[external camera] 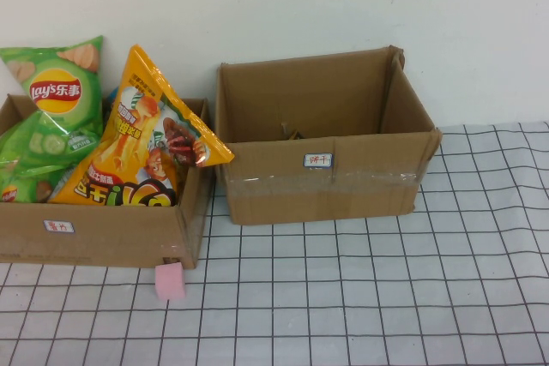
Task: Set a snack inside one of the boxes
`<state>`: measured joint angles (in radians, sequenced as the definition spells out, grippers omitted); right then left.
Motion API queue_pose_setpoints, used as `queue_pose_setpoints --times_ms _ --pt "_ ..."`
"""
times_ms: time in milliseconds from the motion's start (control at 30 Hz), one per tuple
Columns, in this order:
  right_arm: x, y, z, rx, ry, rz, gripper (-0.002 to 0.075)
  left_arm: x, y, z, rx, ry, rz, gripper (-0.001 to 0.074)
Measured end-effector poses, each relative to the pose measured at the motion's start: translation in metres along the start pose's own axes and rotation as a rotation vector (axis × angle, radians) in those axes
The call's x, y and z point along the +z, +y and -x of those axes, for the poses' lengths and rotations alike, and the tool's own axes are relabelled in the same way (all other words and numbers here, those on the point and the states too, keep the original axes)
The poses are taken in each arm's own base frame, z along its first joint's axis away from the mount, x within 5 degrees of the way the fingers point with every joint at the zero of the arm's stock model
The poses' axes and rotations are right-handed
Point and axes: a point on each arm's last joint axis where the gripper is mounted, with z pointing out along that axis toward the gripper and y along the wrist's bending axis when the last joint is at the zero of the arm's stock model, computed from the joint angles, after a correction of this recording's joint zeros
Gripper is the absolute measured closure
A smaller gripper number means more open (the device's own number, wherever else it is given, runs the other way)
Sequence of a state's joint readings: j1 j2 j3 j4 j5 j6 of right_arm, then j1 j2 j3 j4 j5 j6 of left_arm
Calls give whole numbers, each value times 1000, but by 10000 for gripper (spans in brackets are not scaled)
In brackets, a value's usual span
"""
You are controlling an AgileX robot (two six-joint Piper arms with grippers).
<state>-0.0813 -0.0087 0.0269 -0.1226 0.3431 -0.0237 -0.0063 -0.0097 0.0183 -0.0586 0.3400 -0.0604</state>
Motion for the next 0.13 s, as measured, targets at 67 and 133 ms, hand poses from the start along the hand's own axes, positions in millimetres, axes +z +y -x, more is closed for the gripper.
queue_pose_setpoints --times_ms 67,133 --pt "0 0 0 0 0 0 727 0 0 0 0 0 0 736" --pt "0 0 0 0 0 0 727 0 0 0 0 0 0 736"
